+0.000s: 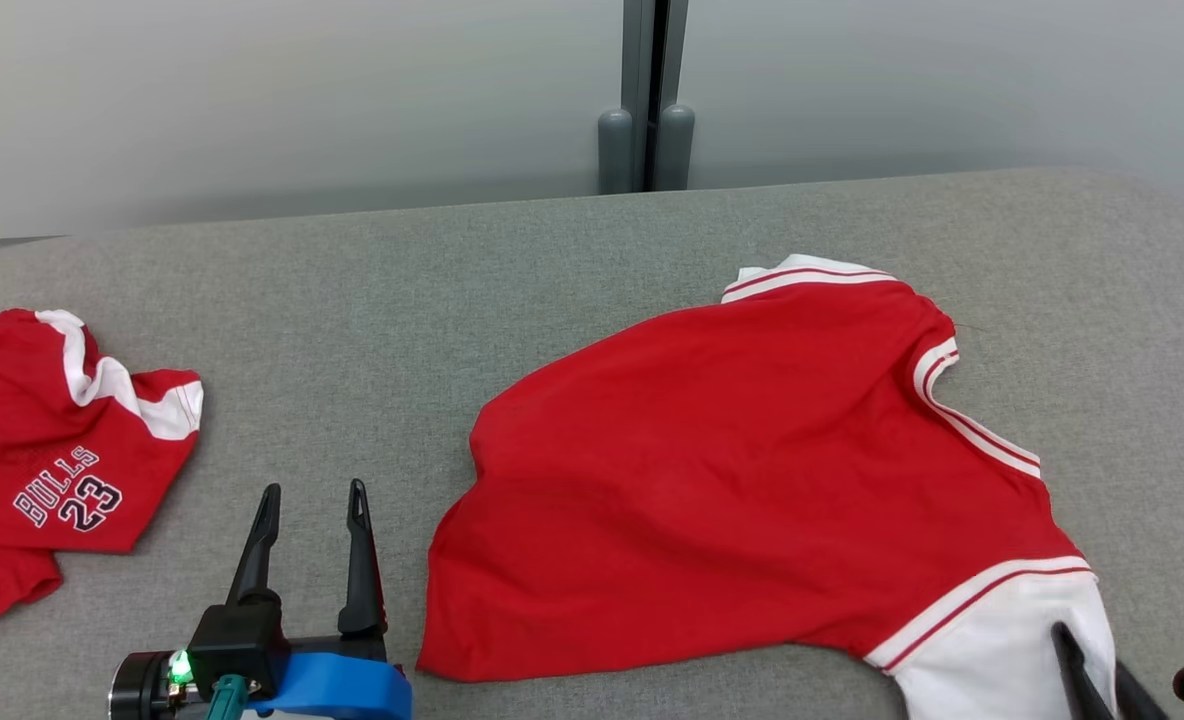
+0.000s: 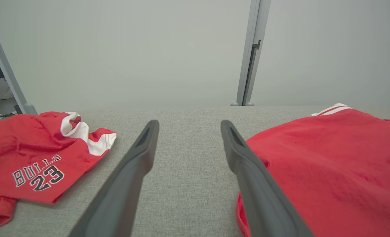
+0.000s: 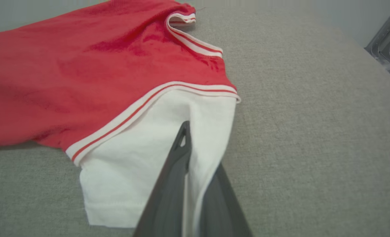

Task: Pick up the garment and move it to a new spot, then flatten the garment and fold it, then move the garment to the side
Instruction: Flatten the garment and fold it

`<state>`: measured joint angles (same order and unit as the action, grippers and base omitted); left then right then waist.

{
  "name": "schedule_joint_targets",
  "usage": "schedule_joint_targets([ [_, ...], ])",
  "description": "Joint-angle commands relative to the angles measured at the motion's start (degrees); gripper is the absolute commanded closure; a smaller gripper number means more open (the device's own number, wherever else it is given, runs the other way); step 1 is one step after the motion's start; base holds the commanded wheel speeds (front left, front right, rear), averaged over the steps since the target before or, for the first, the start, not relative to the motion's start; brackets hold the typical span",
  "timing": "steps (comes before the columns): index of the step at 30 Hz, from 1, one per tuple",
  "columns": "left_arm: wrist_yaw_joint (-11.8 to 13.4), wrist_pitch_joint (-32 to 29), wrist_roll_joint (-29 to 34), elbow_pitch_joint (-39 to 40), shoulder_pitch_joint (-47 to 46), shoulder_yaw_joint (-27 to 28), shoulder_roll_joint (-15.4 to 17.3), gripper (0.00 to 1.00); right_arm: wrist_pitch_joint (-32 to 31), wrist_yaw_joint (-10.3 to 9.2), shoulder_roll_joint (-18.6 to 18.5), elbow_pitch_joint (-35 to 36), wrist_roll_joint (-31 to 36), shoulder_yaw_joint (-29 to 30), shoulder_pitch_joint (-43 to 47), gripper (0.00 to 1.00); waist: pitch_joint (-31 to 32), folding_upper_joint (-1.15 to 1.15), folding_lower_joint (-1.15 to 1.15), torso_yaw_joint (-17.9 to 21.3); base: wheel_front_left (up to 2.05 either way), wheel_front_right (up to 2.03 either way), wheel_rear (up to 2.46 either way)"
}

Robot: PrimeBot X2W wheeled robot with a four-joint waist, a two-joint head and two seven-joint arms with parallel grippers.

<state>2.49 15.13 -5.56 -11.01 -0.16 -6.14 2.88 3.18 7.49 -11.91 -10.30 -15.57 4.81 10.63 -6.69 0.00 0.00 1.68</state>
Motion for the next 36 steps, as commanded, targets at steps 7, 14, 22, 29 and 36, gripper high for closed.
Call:
schedule_joint_targets([
  [7, -0.3, 0.0, 0.4, -0.1, 0.3, 0.5, 0.0, 0.0, 6.3, 0.02, 1.4, 4.7, 4.2, 1.9, -2.9, 0.0, 0.6, 0.0, 0.0, -0.4, 0.0, 0.0, 0.0],
  [14, -0.7, 0.0, 0.9, -0.2, 0.5, 0.6, 0.0, 0.0, 11.1, 0.01, 2.7, 5.9, 5.8, -2.4, -8.3, 0.0, 1.1, 0.0, 0.0, -0.9, 0.0, 0.0, 0.0],
  [22, -1.3, 0.0, 1.6, -0.3, 0.0, 0.6, 0.0, 0.0, 12.1, 0.01, 5.4, 3.4, 7.4, -7.8, -14.4, 0.0, 1.0, 0.0, 0.0, -2.1, 0.0, 0.0, 0.0],
  [29, -1.4, 0.0, 2.1, -0.6, 0.7, -0.3, 0.0, 0.0, 12.0, 0.02, 7.4, 0.5, 7.9, -9.5, -14.3, 0.0, 0.9, 0.0, 0.0, -3.4, 0.0, 0.0, 0.0],
  [36, -4.2, 0.0, 4.2, -2.5, 0.8, -3.9, 0.0, 0.0, 12.0, 0.02, 6.8, -0.1, 7.7, -9.2, -14.6, 0.0, 0.7, 0.0, 0.0, -3.5, 0.0, 0.0, 0.0],
])
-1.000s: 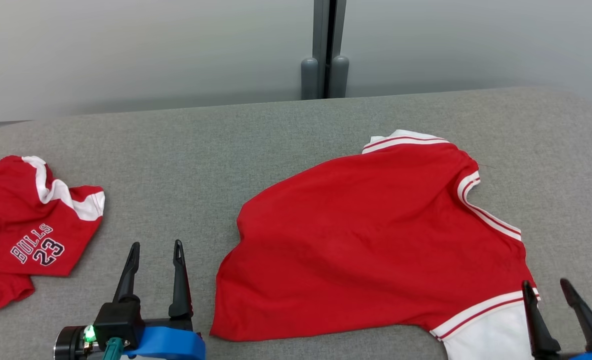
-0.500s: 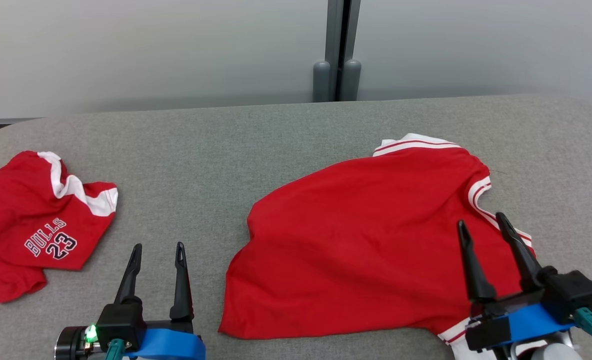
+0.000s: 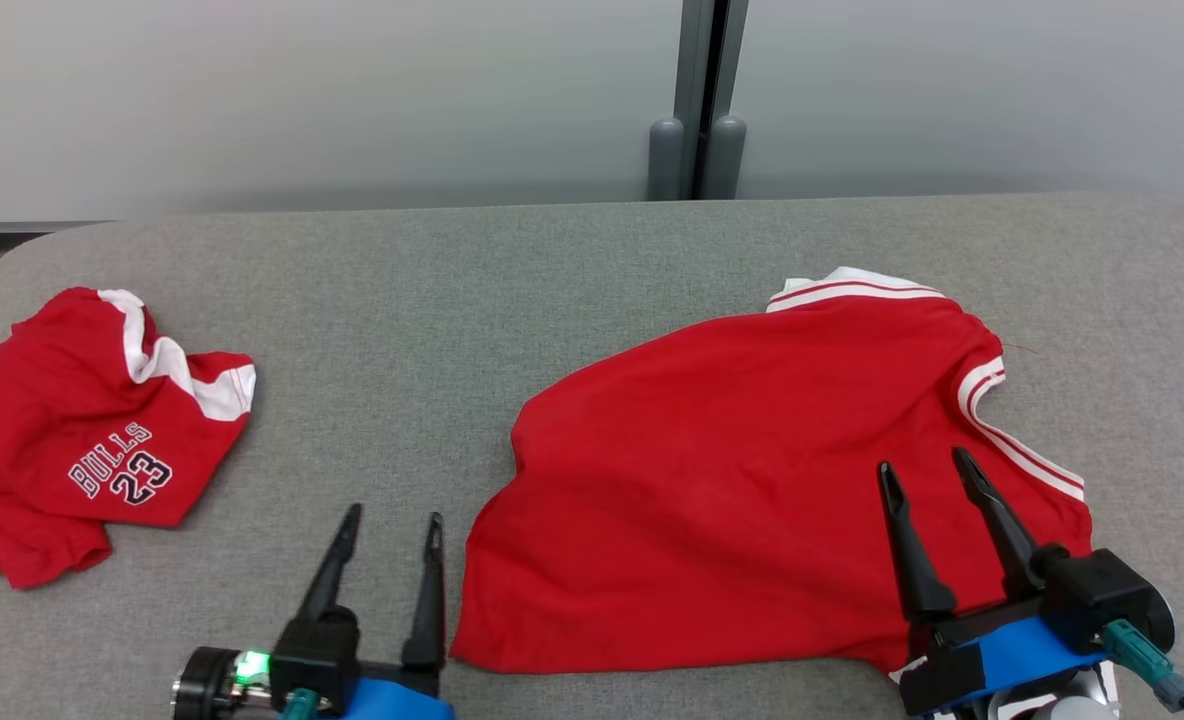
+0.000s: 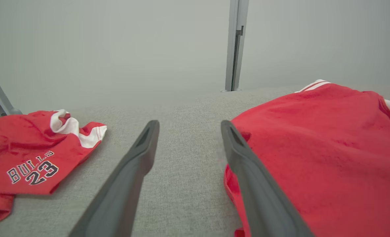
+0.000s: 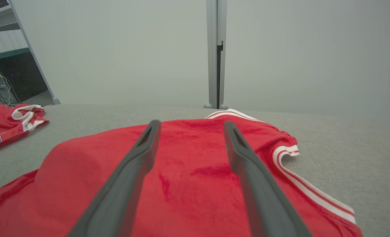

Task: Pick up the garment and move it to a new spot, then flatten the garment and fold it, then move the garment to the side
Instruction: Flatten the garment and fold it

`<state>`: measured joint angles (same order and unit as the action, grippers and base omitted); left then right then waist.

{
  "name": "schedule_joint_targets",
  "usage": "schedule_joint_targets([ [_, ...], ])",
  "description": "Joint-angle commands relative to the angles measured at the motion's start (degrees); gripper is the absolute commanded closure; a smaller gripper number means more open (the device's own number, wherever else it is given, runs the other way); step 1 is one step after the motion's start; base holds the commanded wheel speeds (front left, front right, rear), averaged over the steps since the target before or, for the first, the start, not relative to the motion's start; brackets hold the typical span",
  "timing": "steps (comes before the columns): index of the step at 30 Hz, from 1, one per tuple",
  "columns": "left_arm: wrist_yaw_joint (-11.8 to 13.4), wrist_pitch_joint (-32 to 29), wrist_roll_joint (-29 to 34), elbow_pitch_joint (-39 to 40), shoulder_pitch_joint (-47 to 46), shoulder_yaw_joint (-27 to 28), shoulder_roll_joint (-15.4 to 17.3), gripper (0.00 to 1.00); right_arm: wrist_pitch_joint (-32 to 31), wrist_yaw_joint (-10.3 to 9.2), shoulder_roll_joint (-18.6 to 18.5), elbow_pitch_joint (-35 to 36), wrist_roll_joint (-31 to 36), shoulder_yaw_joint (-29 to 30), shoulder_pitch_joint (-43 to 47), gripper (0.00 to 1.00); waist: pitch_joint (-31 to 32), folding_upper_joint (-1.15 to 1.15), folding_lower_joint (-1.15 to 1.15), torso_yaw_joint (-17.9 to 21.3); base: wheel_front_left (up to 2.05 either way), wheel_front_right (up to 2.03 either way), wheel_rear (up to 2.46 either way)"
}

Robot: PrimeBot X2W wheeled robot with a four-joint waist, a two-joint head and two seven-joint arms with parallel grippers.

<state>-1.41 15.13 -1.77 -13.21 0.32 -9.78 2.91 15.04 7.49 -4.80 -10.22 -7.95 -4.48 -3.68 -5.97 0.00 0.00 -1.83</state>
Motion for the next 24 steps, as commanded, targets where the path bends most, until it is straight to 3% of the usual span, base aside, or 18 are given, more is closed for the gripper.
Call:
schedule_joint_targets([
  [1, -0.7, 0.0, 0.6, -0.8, 0.2, -0.9, 0.0, 0.0, 0.2, 0.01, -0.4, -0.2, 0.0, 0.1, -0.5, 0.0, -0.2, 0.0, 0.0, 0.1, 0.0, 0.0, 0.0],
  [8, -3.0, 0.0, 1.3, -6.1, 0.1, -4.3, 0.0, 0.0, 0.2, 0.01, -0.8, -0.5, -0.3, -0.4, -1.2, 0.0, -1.1, 0.0, 0.0, 1.0, 0.0, 0.0, 0.0],
  [19, -4.2, 0.0, -0.8, -14.3, -2.5, -8.6, 0.0, 0.0, 0.2, 0.02, -1.6, -0.2, -0.8, -0.1, -2.2, 0.0, -3.8, 0.0, 0.0, 2.5, 0.0, 0.0, 0.0],
  [20, -4.1, 0.0, -1.2, -14.5, -2.8, -8.8, 0.0, 0.1, 0.2, 0.01, -1.6, -0.2, -0.8, -0.1, -2.2, 0.0, -3.9, 0.0, 0.0, 2.6, 0.0, 0.0, 0.0],
  [21, -4.1, 0.0, -1.7, -14.7, -3.2, -9.1, 0.0, 0.6, 0.2, 0.02, -1.6, -0.1, -0.8, -0.1, -2.3, 0.0, -3.9, 0.0, 0.0, 2.6, 0.0, 0.0, 0.0],
  [22, -4.1, 0.0, -2.1, -14.6, -3.6, -9.4, 0.0, 0.83, 0.2, 0.02, -1.6, -0.1, -0.8, -0.1, -2.3, 0.0, -4.0, 0.0, 0.0, 2.7, 0.0, 0.0, 0.0],
  [23, -4.1, 0.0, -2.5, -14.6, -3.9, -9.7, 0.0, 1.0, 0.2, 0.01, -1.6, -0.1, -0.8, 0.0, -2.3, 0.0, -4.0, 0.0, 0.0, 2.7, 0.0, 0.0, 0.0],
  [24, -4.1, 0.0, -2.9, -14.6, -4.3, -10.0, 0.0, 1.0, 0.2, 0.01, -1.6, -0.1, -0.8, 0.0, -2.2, 0.0, -3.9, 0.0, 0.0, 2.6, 0.0, 0.0, 0.0],
])
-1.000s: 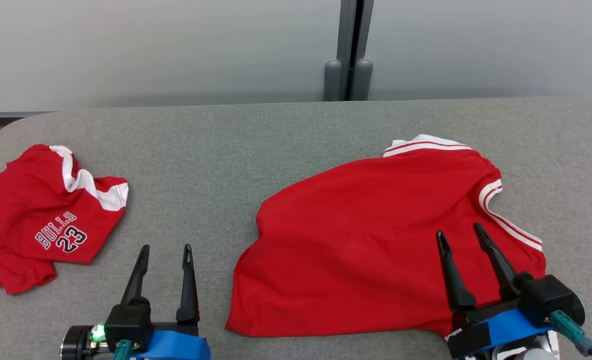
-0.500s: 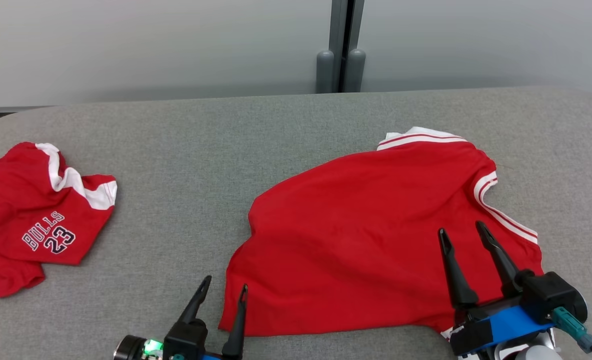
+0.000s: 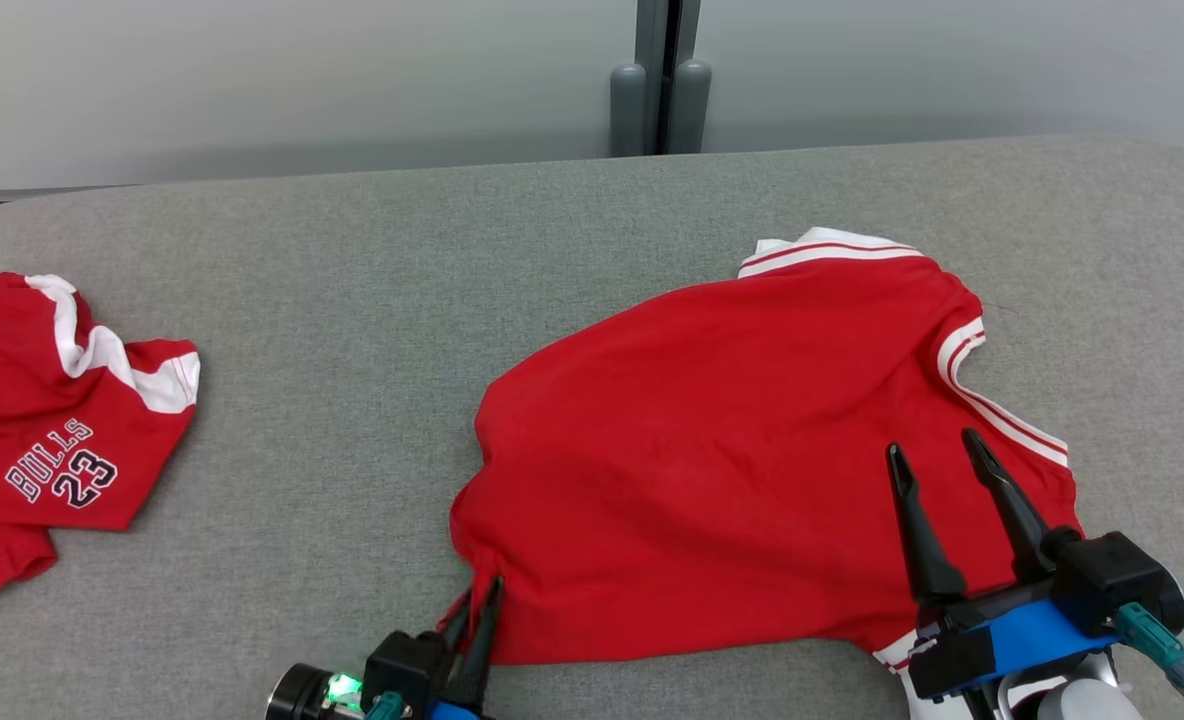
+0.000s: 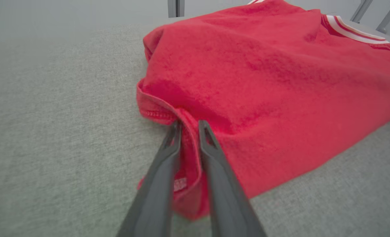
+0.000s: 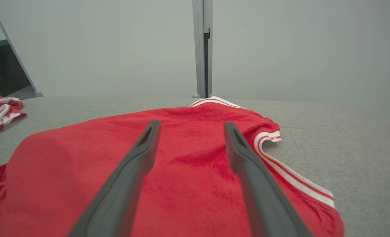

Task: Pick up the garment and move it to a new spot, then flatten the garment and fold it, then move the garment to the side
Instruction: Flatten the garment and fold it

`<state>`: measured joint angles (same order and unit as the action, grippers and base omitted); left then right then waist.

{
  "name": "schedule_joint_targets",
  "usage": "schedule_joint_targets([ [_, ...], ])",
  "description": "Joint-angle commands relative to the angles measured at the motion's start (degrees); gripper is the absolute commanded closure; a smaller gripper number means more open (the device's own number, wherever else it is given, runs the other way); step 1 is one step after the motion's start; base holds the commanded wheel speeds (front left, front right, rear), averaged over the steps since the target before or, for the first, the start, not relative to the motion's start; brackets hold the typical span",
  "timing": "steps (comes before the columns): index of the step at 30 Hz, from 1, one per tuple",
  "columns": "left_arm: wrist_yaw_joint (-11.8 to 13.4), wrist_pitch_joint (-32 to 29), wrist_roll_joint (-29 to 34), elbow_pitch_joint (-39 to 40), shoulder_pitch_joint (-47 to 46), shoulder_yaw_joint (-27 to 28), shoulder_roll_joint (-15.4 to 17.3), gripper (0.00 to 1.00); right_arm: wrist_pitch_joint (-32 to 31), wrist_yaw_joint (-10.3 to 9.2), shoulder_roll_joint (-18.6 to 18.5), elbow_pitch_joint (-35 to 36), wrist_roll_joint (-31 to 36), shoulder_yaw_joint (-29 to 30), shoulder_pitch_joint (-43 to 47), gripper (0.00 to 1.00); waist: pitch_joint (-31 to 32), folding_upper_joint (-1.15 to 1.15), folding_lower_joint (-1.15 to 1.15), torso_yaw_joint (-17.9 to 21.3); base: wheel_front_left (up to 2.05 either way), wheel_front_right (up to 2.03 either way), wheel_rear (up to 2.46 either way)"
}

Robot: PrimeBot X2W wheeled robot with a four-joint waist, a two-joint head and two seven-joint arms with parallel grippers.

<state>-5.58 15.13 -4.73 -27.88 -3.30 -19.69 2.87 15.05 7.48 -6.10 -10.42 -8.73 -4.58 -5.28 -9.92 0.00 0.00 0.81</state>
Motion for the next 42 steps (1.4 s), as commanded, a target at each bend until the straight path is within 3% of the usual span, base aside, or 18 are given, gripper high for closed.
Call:
schedule_joint_targets([
  [1, 0.1, 0.0, -0.3, 0.1, -0.9, -0.3, 0.0, 1.0, 0.2, 0.03, -0.4, 0.0, 0.0, 0.1, -0.5, 0.0, 0.1, 0.0, 0.0, -0.1, 0.0, 0.0, 0.0],
  [9, 0.9, 0.0, -3.4, 3.3, -0.9, 1.8, 0.0, 1.0, 0.2, 0.02, -0.1, -0.8, -0.5, 0.4, 0.9, 0.0, 1.6, 0.0, 0.0, -1.5, 0.0, 0.0, 0.0],
  [22, 1.2, 0.0, -2.0, 14.7, 8.1, 9.3, 1.7, 1.0, 0.2, 0.03, 0.8, -1.4, -1.3, 0.8, 1.8, 0.0, 2.1, 0.0, 0.0, -5.5, 0.0, 0.0, 0.0],
  [29, 0.1, 0.0, -1.7, 14.0, 9.6, 9.4, 1.3, 1.0, 0.2, 0.03, 0.7, -2.0, -1.8, 0.5, 1.1, 0.0, 1.3, 0.0, 0.0, -5.6, 0.0, 0.0, 0.0],
  [42, -1.5, 0.0, -1.2, 8.5, 0.0, 8.2, 1.4, 1.0, 0.2, 0.03, -0.8, -3.4, -2.1, 0.6, -0.5, 0.0, 0.1, 0.0, 0.0, -1.2, 0.0, 0.0, 0.0],
])
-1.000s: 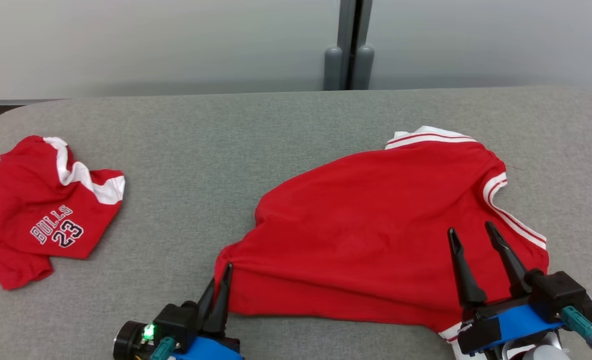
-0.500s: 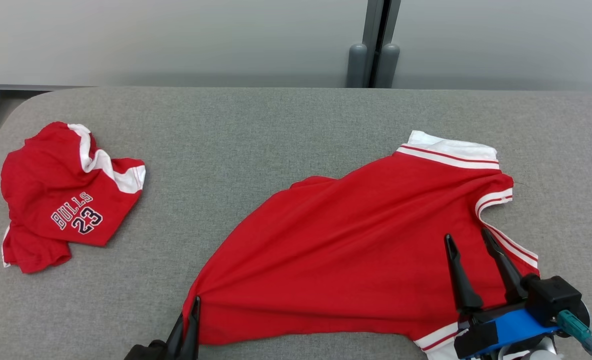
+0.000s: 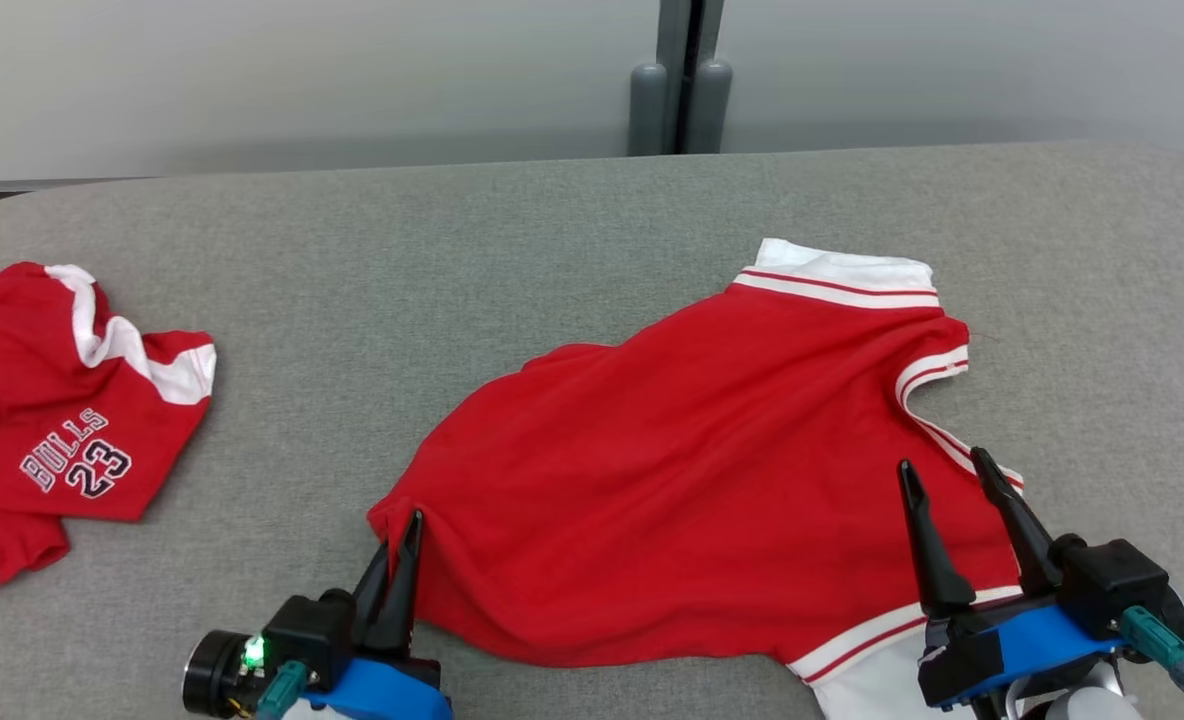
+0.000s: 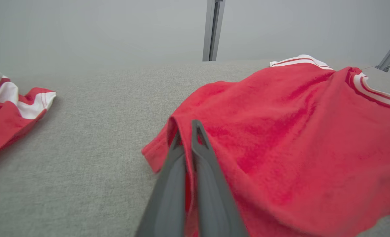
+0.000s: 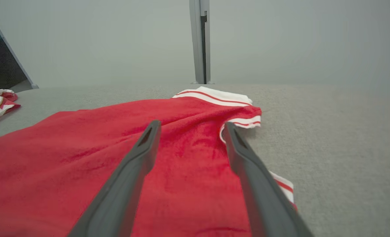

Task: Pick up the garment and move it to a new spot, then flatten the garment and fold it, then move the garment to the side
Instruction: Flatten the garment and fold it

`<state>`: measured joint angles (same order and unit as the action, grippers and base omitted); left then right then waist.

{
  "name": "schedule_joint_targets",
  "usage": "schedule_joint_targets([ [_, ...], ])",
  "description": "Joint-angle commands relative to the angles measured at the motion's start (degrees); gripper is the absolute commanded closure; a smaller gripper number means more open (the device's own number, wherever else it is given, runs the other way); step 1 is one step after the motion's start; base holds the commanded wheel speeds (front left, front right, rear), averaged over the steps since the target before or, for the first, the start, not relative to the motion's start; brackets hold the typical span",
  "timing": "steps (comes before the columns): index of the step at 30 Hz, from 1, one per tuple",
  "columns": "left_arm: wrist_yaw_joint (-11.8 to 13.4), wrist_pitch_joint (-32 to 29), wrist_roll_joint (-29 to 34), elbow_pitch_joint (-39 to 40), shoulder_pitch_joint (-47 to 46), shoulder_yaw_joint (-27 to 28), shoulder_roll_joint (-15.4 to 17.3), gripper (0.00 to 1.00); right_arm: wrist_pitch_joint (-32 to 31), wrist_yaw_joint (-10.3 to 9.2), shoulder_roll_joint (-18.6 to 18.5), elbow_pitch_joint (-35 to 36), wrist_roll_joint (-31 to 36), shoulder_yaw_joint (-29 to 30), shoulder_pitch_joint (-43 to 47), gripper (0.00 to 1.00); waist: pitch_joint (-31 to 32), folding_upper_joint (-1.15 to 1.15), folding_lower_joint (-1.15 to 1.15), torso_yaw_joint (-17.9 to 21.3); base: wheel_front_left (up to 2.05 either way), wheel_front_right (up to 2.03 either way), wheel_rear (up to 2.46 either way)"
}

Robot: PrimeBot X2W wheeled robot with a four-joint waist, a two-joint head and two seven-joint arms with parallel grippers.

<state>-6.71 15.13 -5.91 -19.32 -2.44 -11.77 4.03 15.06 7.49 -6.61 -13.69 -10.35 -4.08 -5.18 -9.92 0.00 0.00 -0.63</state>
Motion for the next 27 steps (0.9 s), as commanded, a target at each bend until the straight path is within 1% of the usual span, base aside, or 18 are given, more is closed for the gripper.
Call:
schedule_joint_targets([
  [1, -0.3, 0.0, -0.1, -0.9, -1.6, 0.7, 0.5, 1.0, 0.2, 0.02, -0.4, -0.4, -0.5, 0.1, -0.8, 0.0, -0.1, 0.0, 0.0, 0.7, 0.0, 0.0, 0.0],
  [7, -0.4, 0.0, -1.0, -5.5, -4.9, 3.9, 0.9, 1.0, 0.2, 0.02, -0.6, -1.7, -0.3, 0.6, -1.1, 0.0, -1.0, 0.0, 0.0, 2.7, 0.0, 0.0, 0.0],
  [12, -0.4, 0.0, -0.9, -6.9, -5.2, 6.1, 0.7, 1.0, 0.2, 0.02, -0.5, -2.3, -0.4, 1.0, -1.0, 0.0, -0.9, 0.0, 0.0, 3.3, 0.0, 0.0, 0.0],
  [21, -0.7, 0.0, -0.9, -6.4, -1.4, 6.4, 0.0, 1.0, 0.2, 0.02, 0.4, -3.7, -0.6, 1.4, 0.4, 0.0, 1.7, 0.0, 0.0, 1.1, 0.0, 0.0, 0.0],
  [27, -0.7, 0.0, -0.9, -3.9, 2.1, 6.8, -0.2, 1.0, 0.2, 0.02, 0.9, -3.9, -0.6, 2.0, 1.3, 0.0, 3.2, 0.0, 0.0, -0.8, 0.0, 0.0, 0.0],
])
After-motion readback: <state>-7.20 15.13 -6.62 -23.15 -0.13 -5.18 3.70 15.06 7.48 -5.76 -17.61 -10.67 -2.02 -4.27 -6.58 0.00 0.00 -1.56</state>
